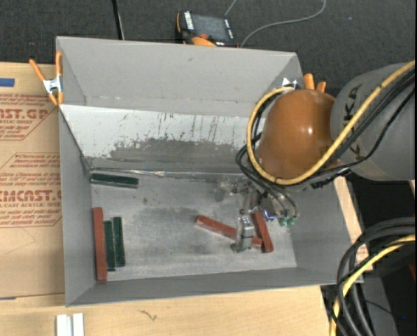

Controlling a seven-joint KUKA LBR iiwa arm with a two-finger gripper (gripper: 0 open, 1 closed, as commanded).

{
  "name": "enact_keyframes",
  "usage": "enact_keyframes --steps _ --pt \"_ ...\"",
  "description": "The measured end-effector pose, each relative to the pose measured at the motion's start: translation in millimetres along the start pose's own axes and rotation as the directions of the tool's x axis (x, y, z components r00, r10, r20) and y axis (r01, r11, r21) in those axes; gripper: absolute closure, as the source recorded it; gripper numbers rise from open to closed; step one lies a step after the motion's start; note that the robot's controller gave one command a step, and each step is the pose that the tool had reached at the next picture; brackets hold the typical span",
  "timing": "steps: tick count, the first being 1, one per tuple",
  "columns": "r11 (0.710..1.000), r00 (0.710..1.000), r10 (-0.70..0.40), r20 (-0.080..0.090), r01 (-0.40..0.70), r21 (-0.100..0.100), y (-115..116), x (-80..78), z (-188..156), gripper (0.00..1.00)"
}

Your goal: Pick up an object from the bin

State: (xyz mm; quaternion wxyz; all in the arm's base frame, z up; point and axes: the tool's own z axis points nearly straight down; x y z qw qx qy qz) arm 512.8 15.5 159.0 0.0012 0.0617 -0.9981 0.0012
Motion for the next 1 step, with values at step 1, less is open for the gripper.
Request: enact_keyframes --steps 1 --pt "0.951 0.951 -0.309 0.001 0.309 -0.003 -32.2 -23.7 90.8 0.0"
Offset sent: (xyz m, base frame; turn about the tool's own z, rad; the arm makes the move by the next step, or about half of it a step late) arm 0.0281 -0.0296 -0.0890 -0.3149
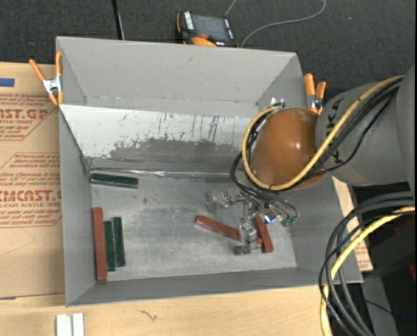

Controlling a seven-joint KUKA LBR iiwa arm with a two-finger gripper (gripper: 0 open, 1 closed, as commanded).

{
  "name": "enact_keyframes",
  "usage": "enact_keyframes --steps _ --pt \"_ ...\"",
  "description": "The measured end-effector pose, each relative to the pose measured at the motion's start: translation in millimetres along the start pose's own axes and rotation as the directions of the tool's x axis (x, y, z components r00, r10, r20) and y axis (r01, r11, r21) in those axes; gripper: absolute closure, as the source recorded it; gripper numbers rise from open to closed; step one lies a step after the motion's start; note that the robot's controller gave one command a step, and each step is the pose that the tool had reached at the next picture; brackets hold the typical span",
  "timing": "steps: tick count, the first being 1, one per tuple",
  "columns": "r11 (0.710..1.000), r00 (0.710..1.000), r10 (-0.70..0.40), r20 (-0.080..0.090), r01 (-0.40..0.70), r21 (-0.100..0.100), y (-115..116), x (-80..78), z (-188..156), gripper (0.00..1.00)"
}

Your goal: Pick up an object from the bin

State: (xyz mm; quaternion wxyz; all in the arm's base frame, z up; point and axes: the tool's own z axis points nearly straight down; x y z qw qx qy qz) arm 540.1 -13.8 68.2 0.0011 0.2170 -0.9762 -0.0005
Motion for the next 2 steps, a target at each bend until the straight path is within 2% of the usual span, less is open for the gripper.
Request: enact_keyframes --steps 1,2 --pt "1.0 1.0 0.0 0.004 0.0 0.0 0.4 -1.2 -1.5 1.0" --pt "1.0 1.0 0.0 0.003 0.0 -0.001 0.4 -1.1 -1.4 0.0"
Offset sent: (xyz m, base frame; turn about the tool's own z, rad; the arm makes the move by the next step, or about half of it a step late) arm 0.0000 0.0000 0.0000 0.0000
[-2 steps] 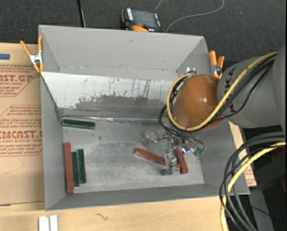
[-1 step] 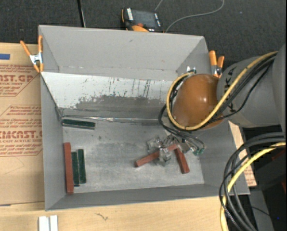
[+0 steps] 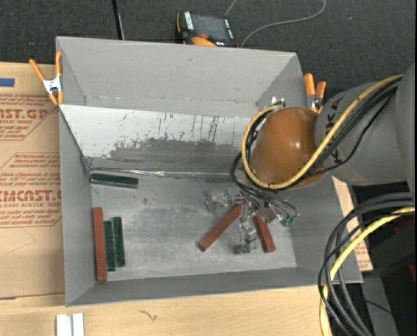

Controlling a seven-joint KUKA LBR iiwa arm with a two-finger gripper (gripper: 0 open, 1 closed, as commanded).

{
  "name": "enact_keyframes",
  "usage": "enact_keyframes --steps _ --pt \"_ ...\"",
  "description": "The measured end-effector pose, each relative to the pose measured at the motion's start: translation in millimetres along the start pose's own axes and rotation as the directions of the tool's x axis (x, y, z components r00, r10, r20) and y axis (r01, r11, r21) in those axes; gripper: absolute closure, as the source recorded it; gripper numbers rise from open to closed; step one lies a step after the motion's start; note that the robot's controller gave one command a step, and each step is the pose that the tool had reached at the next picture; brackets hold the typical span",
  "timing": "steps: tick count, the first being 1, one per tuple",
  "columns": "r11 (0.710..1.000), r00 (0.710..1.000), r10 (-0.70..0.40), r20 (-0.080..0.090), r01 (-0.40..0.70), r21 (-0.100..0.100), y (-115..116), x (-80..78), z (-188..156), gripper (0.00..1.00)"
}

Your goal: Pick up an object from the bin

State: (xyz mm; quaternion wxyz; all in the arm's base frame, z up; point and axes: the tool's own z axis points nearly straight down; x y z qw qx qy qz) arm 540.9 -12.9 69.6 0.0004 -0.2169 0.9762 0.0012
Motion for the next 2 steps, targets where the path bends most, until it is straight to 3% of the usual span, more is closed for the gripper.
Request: enact_keyframes --steps 1,2 --pt "1.0 1.0 0.0 0.0 0.0 0.0 0 -0.1 0 1.0" --pt "1.0 1.0 -0.014 0.008 0.014 0.007 -6 2.0 -156 1.0"
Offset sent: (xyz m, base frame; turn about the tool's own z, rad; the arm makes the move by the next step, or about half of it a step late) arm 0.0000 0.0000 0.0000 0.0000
